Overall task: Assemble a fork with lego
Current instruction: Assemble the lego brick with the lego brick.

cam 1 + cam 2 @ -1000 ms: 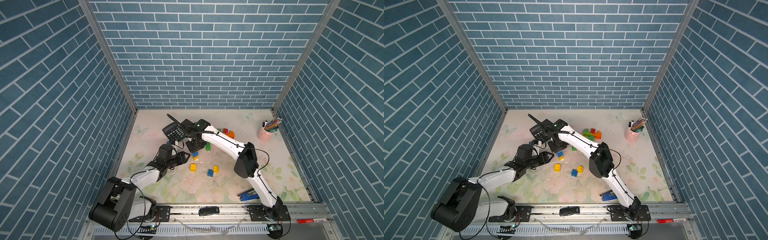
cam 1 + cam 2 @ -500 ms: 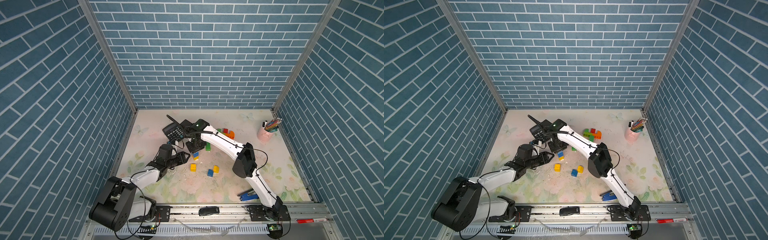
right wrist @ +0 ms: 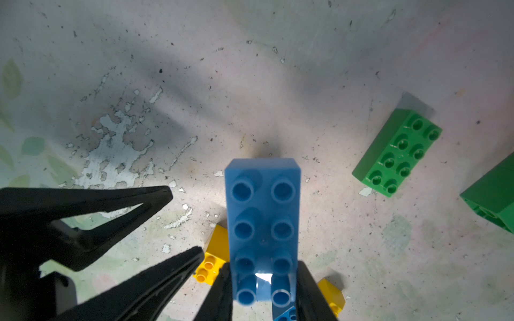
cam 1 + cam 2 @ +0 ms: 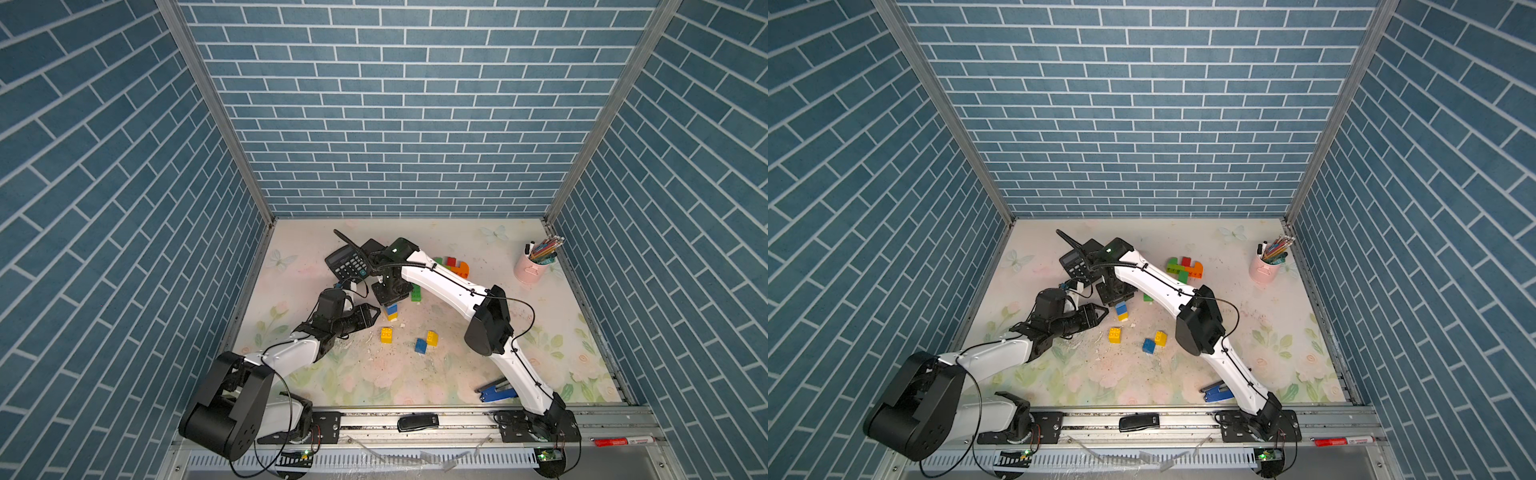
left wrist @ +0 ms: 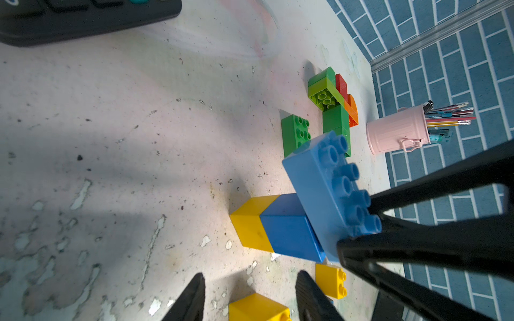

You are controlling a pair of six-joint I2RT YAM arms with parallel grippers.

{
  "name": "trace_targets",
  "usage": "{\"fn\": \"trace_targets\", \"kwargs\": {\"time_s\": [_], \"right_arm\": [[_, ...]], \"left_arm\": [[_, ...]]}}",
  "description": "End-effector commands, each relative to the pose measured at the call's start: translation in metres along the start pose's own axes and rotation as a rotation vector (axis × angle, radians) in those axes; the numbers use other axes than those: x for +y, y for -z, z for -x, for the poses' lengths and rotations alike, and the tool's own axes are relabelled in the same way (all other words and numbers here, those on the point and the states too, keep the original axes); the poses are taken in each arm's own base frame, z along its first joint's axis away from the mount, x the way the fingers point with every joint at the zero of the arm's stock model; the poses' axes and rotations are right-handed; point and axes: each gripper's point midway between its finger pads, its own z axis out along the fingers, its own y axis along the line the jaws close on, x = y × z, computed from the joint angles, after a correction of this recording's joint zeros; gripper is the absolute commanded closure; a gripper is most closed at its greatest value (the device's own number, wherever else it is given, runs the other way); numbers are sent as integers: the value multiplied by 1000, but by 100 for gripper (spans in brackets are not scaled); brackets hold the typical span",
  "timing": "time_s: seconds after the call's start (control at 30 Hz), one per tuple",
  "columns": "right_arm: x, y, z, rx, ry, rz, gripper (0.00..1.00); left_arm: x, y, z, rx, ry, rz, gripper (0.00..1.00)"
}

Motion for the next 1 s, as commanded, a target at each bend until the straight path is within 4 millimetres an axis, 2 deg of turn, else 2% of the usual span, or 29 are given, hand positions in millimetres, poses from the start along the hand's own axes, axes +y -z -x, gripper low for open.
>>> {"fn": "trace_targets", "kwargs": {"time_s": [0.0,0.17,0.33,0.5,0.97], "right_arm": [[-3,0,-1,10,-30,-9,100],[2,29,14,-96,-34,39,100],[0,39,20,-136,-36,42,100],[-6,29,17,-111,-36,16,100],[-7,2,15,-53,-21,2,100]], "left_arm": [[-1,1,3,-2,-8,2,46],[-3,-1,1,10,-13,-7,46],[-3,-2,2,12,-14,-3,46],[-4,-4,3,14,-17,-3,46],[-5,-7,7,13,-20,0,46]]}}
